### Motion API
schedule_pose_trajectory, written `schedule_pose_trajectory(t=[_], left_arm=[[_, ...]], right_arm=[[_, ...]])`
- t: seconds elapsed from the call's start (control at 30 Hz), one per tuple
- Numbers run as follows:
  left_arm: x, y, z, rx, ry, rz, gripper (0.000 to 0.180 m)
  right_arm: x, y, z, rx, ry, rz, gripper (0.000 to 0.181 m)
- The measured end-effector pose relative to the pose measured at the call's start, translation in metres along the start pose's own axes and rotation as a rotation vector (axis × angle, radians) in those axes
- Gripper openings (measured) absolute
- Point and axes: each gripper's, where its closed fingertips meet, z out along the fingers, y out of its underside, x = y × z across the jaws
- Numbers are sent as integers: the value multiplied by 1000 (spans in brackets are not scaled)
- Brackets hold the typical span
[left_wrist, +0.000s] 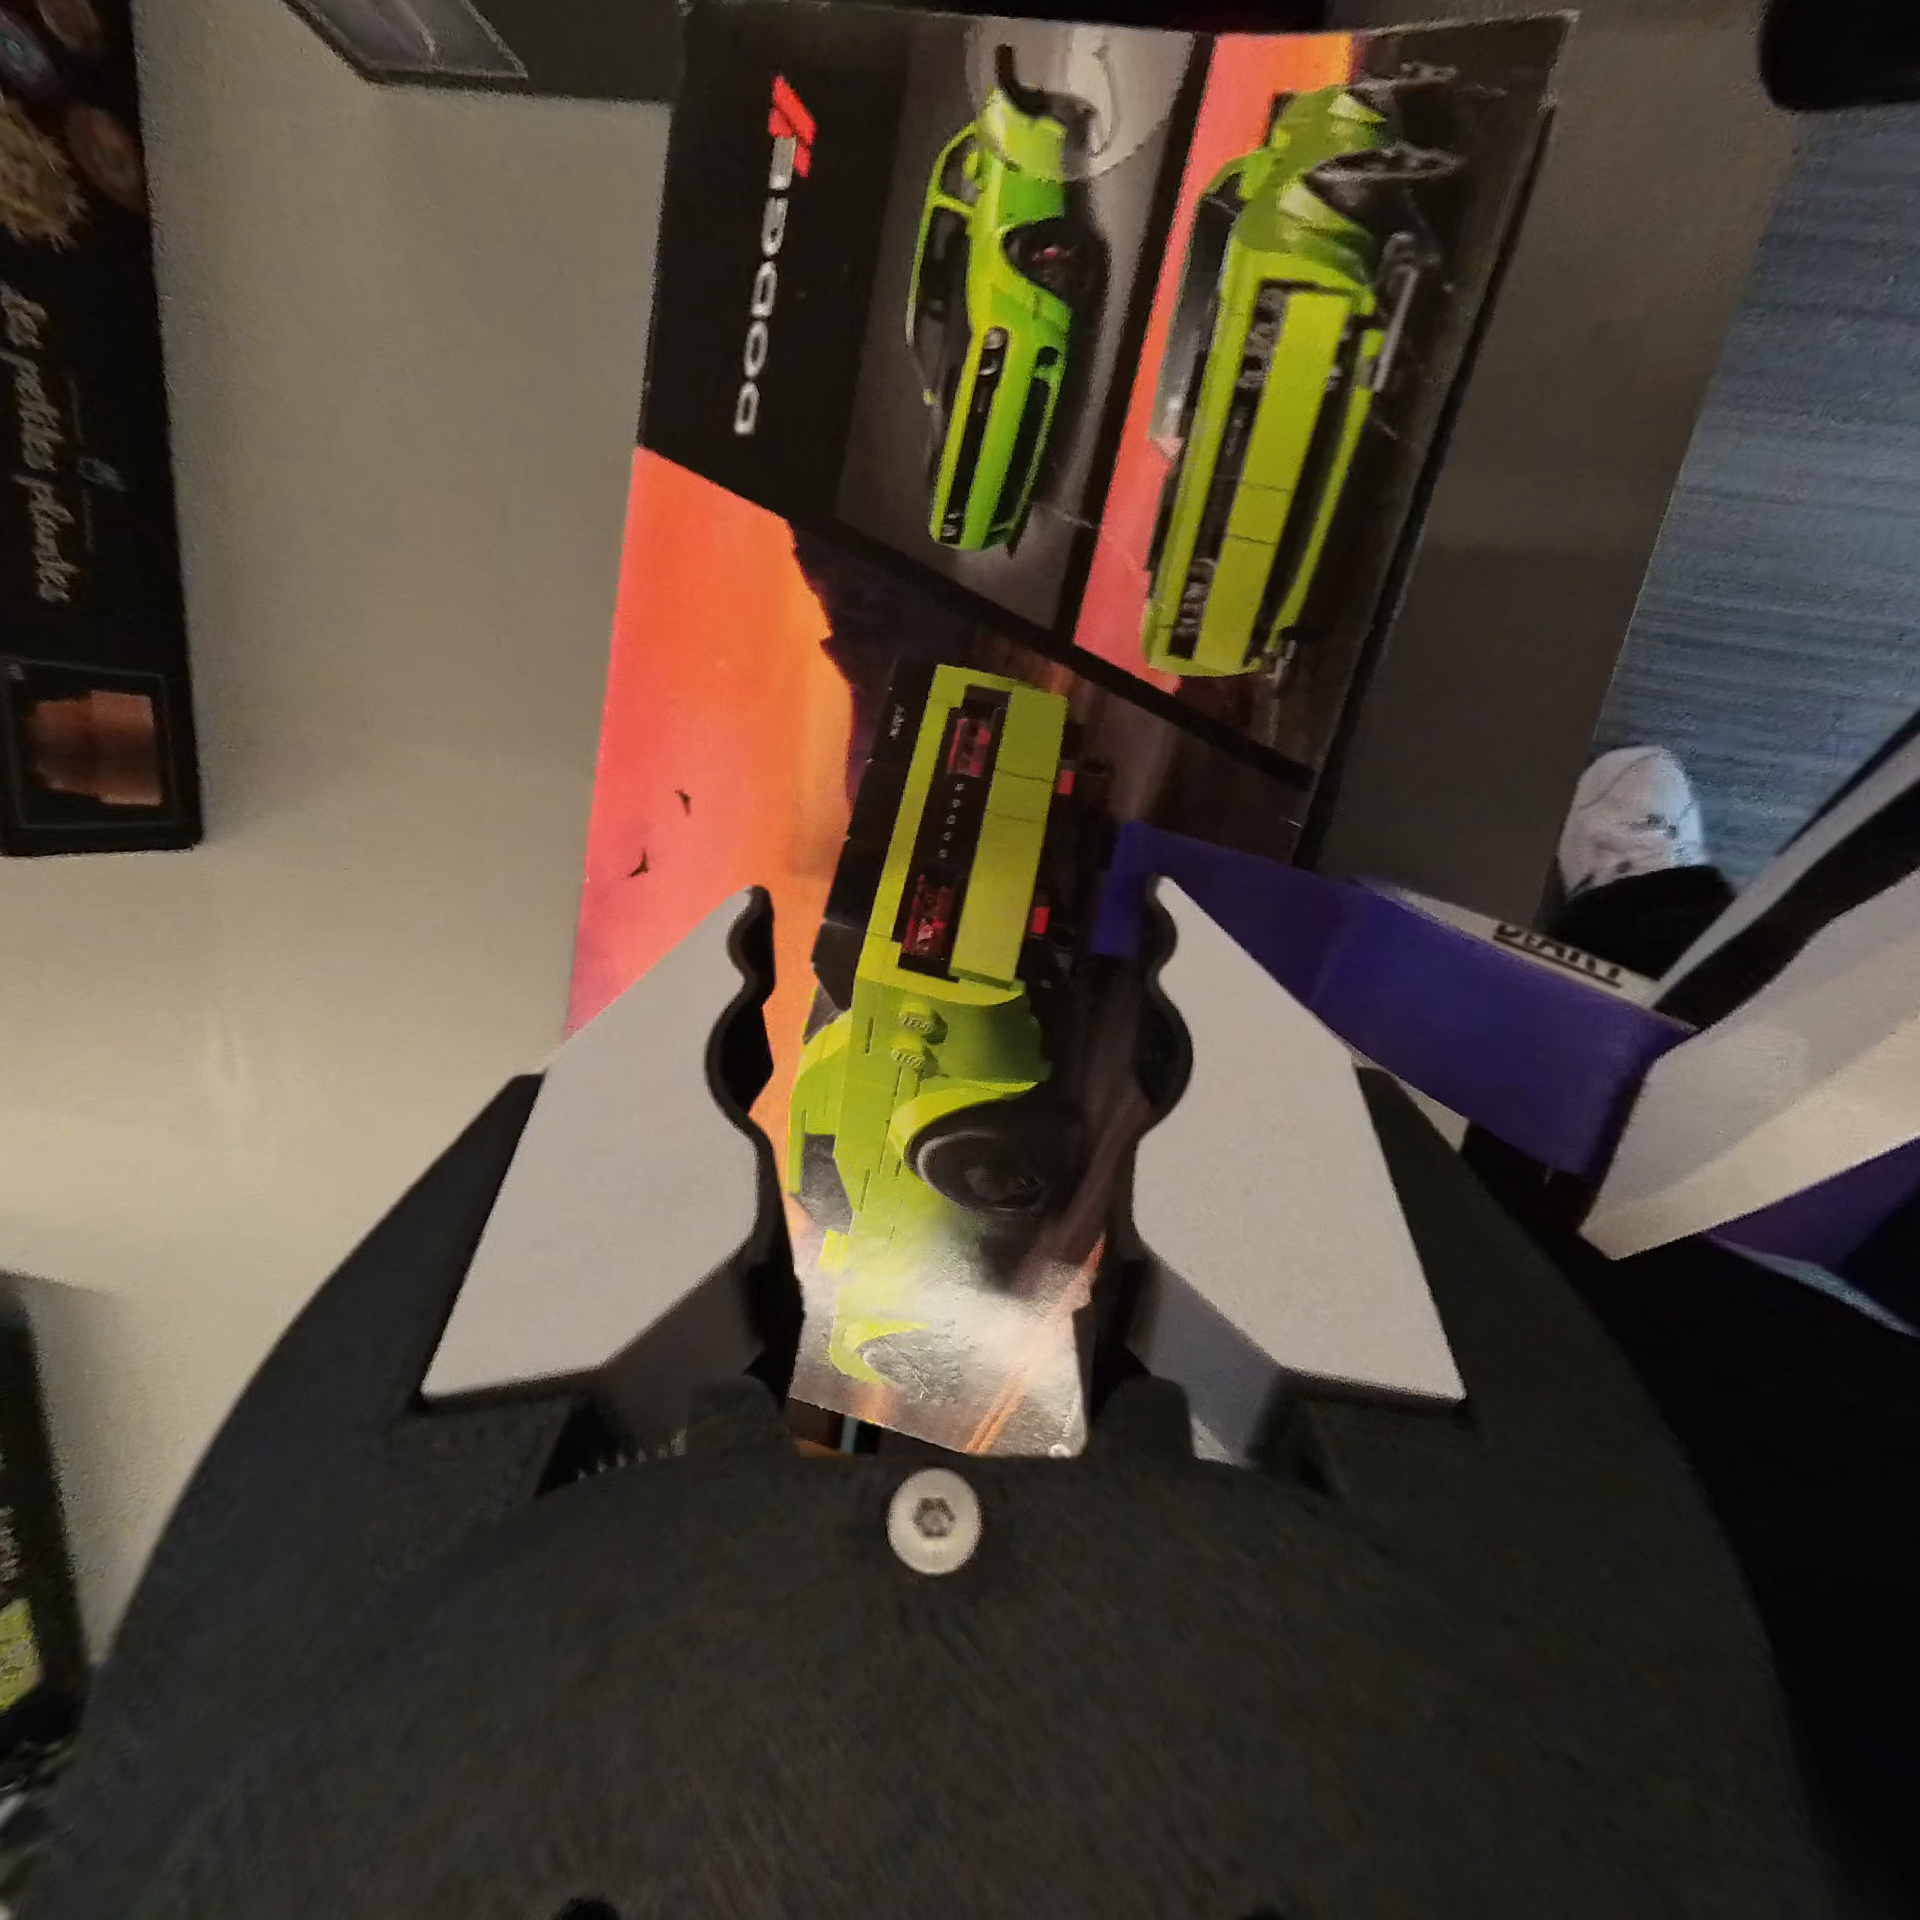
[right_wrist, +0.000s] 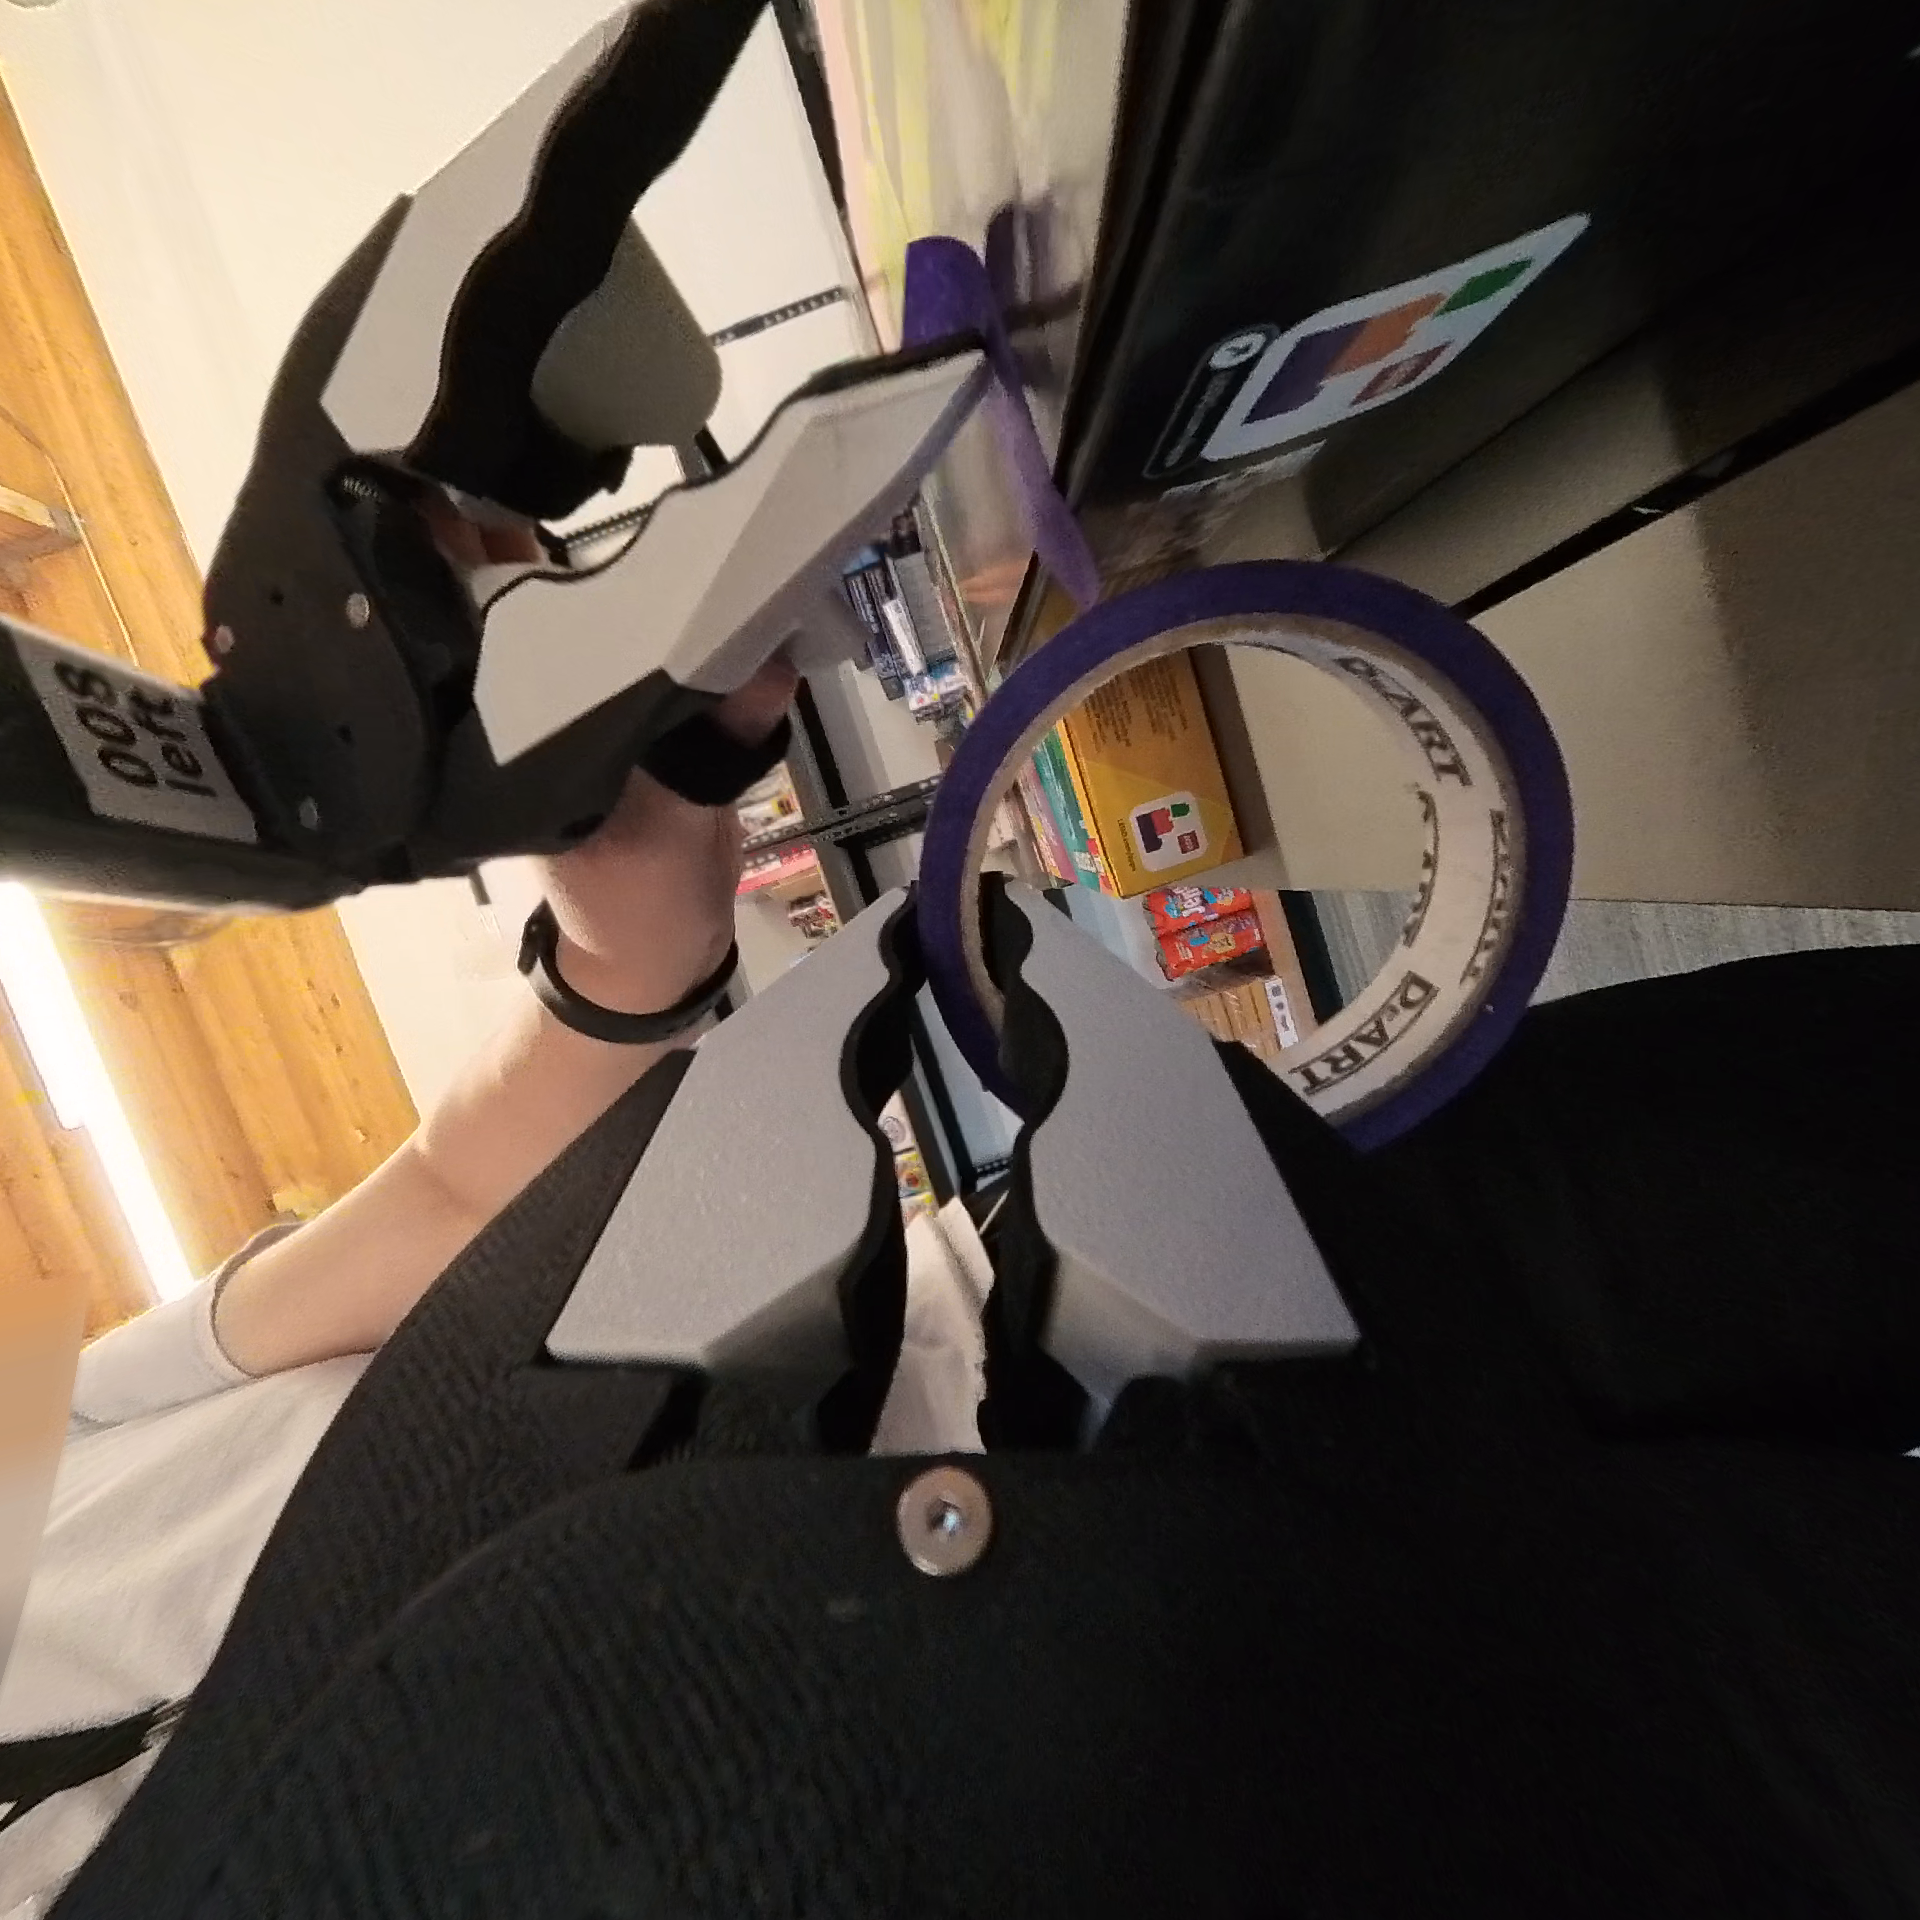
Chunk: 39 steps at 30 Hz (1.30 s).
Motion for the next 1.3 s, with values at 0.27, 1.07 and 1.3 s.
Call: schedule_pose_trajectory(t=[0.27, 1.07, 1.3], left_arm=[[-14, 5, 0, 39, 27, -128, 70], [-23, 15, 0, 87, 53, -272, 72], [-12, 5, -2, 132, 95, -297, 74]], right_arm=[[0, -1, -1, -3, -5, -3, 9], [3, -1, 1, 9, -12, -4, 9], [3, -1, 1, 10, -10, -10, 9]])
